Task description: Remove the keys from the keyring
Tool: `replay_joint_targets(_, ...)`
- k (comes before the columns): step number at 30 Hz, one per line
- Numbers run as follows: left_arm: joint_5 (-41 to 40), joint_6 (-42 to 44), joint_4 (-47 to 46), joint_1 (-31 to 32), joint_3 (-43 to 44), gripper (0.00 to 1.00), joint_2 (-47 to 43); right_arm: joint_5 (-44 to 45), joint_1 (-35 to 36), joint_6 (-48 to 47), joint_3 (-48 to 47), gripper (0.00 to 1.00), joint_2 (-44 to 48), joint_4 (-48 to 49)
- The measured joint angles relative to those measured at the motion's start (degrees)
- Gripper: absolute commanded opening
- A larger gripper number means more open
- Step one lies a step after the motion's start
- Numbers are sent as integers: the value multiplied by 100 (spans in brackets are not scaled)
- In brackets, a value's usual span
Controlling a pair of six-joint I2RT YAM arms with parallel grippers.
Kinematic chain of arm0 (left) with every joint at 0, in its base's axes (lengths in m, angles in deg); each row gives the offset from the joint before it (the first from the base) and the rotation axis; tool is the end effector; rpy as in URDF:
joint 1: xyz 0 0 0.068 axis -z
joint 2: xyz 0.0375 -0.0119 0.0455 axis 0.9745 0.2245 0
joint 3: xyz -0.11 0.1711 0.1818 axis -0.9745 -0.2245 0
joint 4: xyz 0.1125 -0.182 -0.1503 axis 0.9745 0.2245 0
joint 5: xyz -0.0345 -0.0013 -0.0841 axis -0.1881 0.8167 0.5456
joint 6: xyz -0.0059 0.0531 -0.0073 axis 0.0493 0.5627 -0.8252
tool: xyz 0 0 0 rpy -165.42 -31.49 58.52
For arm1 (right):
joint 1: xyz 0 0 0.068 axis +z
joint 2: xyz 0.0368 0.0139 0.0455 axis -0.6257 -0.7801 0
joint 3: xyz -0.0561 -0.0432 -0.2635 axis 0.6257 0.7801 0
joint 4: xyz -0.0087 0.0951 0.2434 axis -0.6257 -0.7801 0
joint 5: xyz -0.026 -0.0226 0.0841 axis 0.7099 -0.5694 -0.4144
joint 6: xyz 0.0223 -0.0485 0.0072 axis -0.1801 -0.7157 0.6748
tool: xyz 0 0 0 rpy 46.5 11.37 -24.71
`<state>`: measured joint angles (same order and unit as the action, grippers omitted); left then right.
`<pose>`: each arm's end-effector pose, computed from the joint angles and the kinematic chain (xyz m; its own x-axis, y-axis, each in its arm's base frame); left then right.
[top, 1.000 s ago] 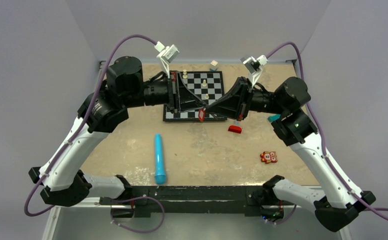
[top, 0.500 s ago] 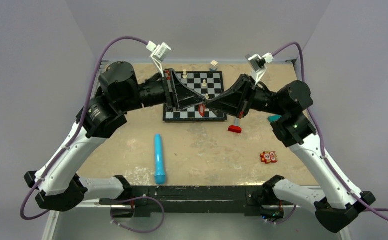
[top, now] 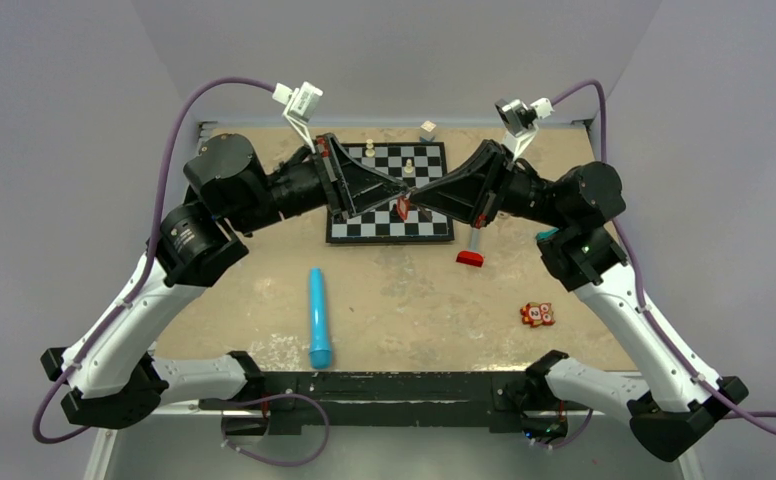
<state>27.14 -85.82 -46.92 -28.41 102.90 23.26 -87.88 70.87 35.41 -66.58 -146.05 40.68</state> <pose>0.1296 -0.1631 0.5349 -0.6555 -0.3387 -0.6750 0.6340 0.2387 -0.7355 0.1577 0.1290 0.4955 -0.5160 0.3433 -0.7848 -0.8439 -0.0468 0.5344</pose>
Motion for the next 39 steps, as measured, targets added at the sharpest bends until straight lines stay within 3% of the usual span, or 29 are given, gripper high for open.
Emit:
replay_joint_targets(28,109,411,356,33,452,0,317,-57,-39,-70,-63,1,-33,-120)
replay_joint_targets(31,111,474,426,33,505,0,341,-55,-39,-122,-70,26,-31,-181)
replay_joint_targets(34,232,511,540,72,636,0,446,-44,-39,-184,-76,58,-31,-275)
replay_joint_targets(36,321,549,551,103,748,0,507,-26,-63,-289,-83,69,-42,-452)
replay_joint_targets(39,382,623,664,131,824,0,581,-26,-35,-376,-136,76,-59,-557)
